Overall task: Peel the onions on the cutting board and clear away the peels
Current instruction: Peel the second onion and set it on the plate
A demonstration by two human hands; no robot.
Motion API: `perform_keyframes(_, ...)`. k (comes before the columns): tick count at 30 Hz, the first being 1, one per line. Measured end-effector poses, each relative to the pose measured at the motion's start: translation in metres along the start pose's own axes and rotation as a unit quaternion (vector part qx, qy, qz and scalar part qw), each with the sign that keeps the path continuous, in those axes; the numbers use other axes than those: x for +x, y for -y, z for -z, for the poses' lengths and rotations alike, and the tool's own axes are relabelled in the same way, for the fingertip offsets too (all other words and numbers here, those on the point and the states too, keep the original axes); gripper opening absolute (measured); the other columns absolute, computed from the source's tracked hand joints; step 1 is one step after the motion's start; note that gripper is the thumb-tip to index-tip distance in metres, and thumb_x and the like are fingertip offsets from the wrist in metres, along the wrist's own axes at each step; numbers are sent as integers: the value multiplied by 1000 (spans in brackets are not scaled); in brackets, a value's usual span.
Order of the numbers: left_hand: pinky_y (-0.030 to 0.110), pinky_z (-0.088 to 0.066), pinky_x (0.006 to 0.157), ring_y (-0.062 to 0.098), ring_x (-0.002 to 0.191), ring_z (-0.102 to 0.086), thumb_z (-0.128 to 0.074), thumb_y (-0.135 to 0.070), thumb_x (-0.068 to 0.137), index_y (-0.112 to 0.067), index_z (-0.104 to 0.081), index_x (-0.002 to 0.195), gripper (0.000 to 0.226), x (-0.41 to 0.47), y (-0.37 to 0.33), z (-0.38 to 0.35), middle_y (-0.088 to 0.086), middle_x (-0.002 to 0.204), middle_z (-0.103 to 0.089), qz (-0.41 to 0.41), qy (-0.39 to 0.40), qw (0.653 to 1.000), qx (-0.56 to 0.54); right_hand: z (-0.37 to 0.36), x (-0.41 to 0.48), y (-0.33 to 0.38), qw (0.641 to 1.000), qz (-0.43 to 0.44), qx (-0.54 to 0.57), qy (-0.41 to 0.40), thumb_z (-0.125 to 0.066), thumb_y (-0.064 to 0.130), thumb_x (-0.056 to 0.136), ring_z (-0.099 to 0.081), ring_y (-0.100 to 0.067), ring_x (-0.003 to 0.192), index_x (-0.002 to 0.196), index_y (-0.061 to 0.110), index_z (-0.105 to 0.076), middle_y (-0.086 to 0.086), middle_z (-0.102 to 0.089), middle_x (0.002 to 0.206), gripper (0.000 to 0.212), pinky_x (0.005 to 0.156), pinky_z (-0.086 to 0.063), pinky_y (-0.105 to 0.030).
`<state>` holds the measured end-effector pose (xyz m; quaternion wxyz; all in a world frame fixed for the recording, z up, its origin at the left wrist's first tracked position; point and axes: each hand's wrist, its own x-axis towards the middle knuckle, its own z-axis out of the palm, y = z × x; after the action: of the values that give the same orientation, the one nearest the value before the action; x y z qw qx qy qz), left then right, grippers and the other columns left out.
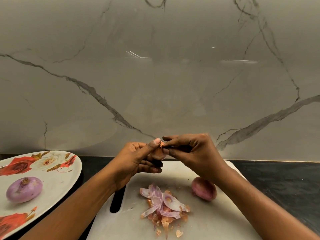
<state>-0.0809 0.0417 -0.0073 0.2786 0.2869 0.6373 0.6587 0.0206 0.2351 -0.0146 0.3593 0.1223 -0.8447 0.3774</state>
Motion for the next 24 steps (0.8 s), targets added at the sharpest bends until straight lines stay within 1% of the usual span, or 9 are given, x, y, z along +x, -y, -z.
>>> perform_keyframes(2, 28, -62, 64, 31, 77, -77, -68, -48, 87, 3, -77, 105, 55, 0, 0, -1, 27, 93, -77, 0, -4, 1000, 2, 0, 0, 1, 998, 40, -50, 7, -81, 4, 91, -72, -6, 118, 112, 13, -83, 0, -80, 118, 22, 93, -63, -31)
perform_keyframes(4, 28, -62, 63, 31, 76, -77, -68, -48, 86, 2, -77, 104, 54, -1, -1, -1, 28, 93, -77, -4, -9, 1000, -1, -1, 0, 2, 993, 62, -101, 23, -76, 9, 97, -73, -7, 112, 115, 16, -79, 3, -78, 119, 20, 90, -63, -30)
perform_keyframes(6, 28, -62, 62, 31, 75, -76, -69, -48, 85, 2, -78, 103, 53, -1, -2, -1, 29, 93, -76, -6, -10, 1000, -7, -2, 1, 3, 987, 68, -141, 41, -71, 13, 102, -73, -9, 103, 119, 18, -75, 6, -76, 115, 19, 84, -62, -31)
perform_keyframes(8, 28, -63, 64, 32, 75, -76, -67, -47, 86, 2, -77, 105, 53, -1, -3, -1, 28, 93, -76, -3, -5, 1000, -12, -2, 2, 4, 984, 72, -155, 45, -68, 13, 103, -70, -10, 99, 120, 17, -72, 6, -73, 113, 17, 81, -60, -29)
perform_keyframes(11, 27, -63, 63, 30, 74, -75, -66, -47, 88, 1, -74, 112, 54, -2, -5, 1, 27, 91, -76, 2, 5, 999, -39, 0, 3, 6, 987, 75, -133, 41, -66, 12, 104, -69, -8, 101, 119, 15, -69, 4, -71, 116, 15, 84, -58, -24)
perform_keyframes(16, 24, -63, 58, 26, 65, -73, -68, -47, 84, 6, -70, 115, 61, -3, -9, 5, 28, 90, -73, 10, 12, 993, -118, 7, 6, 8, 998, 13, -60, 20, -63, 12, 105, -75, -11, 104, 119, 8, -68, -1, -72, 118, 16, 87, -64, -36)
perform_keyframes(19, 24, -63, 58, 26, 66, -73, -68, -47, 83, 6, -68, 117, 63, -3, -8, 6, 28, 91, -74, 7, 13, 993, -120, 13, 4, 11, 999, -7, -35, -2, -72, 13, 100, -77, -12, 98, 113, 9, -74, 2, -78, 104, 14, 86, -64, -38)
perform_keyframes(22, 24, -63, 58, 27, 66, -74, -68, -47, 83, 5, -68, 117, 62, -3, -7, 6, 27, 91, -75, 5, 6, 994, -106, 17, 0, 13, 999, -27, -15, 21, -78, 10, 95, -78, -20, 87, 105, 10, -80, 2, -80, 93, 10, 78, -65, -47)
perform_keyframes(24, 24, -62, 58, 27, 66, -73, -68, -48, 84, 5, -67, 117, 62, -3, -7, 6, 26, 89, -74, 3, 1, 996, -89, 17, -1, 12, 999, -40, 1, 36, -77, 8, 95, -79, -23, 84, 105, 9, -82, 0, -81, 92, 12, 75, -65, -50)
